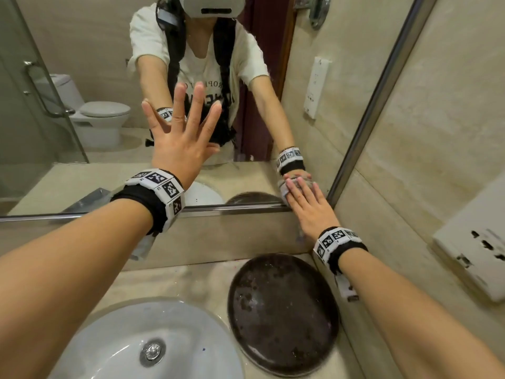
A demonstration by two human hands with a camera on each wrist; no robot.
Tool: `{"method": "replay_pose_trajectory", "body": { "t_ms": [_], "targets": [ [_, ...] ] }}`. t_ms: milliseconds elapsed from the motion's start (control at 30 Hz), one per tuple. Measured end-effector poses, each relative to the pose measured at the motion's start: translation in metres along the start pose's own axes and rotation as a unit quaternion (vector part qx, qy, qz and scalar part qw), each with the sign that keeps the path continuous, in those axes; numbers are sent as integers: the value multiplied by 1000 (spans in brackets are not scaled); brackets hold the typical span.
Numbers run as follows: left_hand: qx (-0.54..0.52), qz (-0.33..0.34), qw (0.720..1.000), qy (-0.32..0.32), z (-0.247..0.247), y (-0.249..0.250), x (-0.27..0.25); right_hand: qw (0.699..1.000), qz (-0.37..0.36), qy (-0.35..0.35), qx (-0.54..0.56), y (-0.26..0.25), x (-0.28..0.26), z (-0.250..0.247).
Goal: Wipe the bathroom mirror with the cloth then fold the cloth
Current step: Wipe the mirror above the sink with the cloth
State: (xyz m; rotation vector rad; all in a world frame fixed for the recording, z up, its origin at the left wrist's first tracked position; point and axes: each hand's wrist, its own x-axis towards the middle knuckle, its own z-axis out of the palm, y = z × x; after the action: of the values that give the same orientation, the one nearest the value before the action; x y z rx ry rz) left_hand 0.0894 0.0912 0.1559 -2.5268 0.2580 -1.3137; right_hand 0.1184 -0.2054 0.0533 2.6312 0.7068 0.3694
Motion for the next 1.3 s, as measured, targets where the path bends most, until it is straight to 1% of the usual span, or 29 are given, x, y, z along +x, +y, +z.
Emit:
{"method": "replay_pose_trajectory", "body": {
  "t_ms": [67, 100, 133, 200, 267, 333, 400, 433, 500, 567, 633, 733, 833, 900, 1000, 1067, 1133, 1200, 1300],
  "targets": [
    [1, -1, 1000, 0, 1, 0, 0, 993, 96, -43, 45, -4, -7, 0],
    [2, -1, 1000, -2, 2, 0, 0, 987, 130, -45, 85, -6, -9, -1],
    [3, -3, 1000, -3, 3, 0, 0, 979, 161, -31, 122, -10, -9, -1],
    [3, -4, 1000, -3, 4, -1, 1, 956, 231, -32, 180, -21, -7, -2],
    [1, -3, 1000, 3, 7, -1, 1, 918, 309, -32, 248, -34, -3, 1],
    [1, -2, 1000, 7, 9, -2, 1, 868, 374, 2, 325, -44, 3, 3],
    [8, -3, 1000, 6, 8, -2, 1, 834, 402, 22, 378, -48, 8, 0],
    [7, -4, 1000, 2, 7, -1, 1, 822, 409, 32, 394, -48, 9, -3],
    [6, -5, 1000, -5, 9, 0, -1, 810, 413, 66, 410, -47, 11, -9],
    [1, -8, 1000, -11, 8, 0, -1, 817, 399, 100, 403, -43, 15, -20],
    [-8, -16, 999, -27, 8, 1, 0, 843, 382, 124, 357, -34, 23, -39],
    [-20, -34, 998, -44, 2, 5, 0, 887, 352, 167, 249, -14, 37, -82],
    [-27, -43, 997, -52, -1, 7, -2, 925, 299, 175, 158, 11, 48, -126],
    [-20, -54, 996, -70, -9, 6, 0, 940, 256, 185, 127, 26, 52, -158],
    [11, -48, 992, -118, -24, 10, 1, 945, 216, 211, 127, 43, 63, -208],
    [17, -40, 991, -124, -37, 12, 2, 943, 210, 217, 138, 54, 72, -240],
    [23, -47, 992, -115, -48, 7, 4, 939, 222, 219, 146, 70, 80, -272],
    [15, -52, 994, -99, -58, -4, 7, 930, 250, 223, 153, 89, 89, -301],
    [7, -27, 998, -55, -74, -22, 23, 916, 289, 232, 151, 116, 100, -340]
  ]
}}
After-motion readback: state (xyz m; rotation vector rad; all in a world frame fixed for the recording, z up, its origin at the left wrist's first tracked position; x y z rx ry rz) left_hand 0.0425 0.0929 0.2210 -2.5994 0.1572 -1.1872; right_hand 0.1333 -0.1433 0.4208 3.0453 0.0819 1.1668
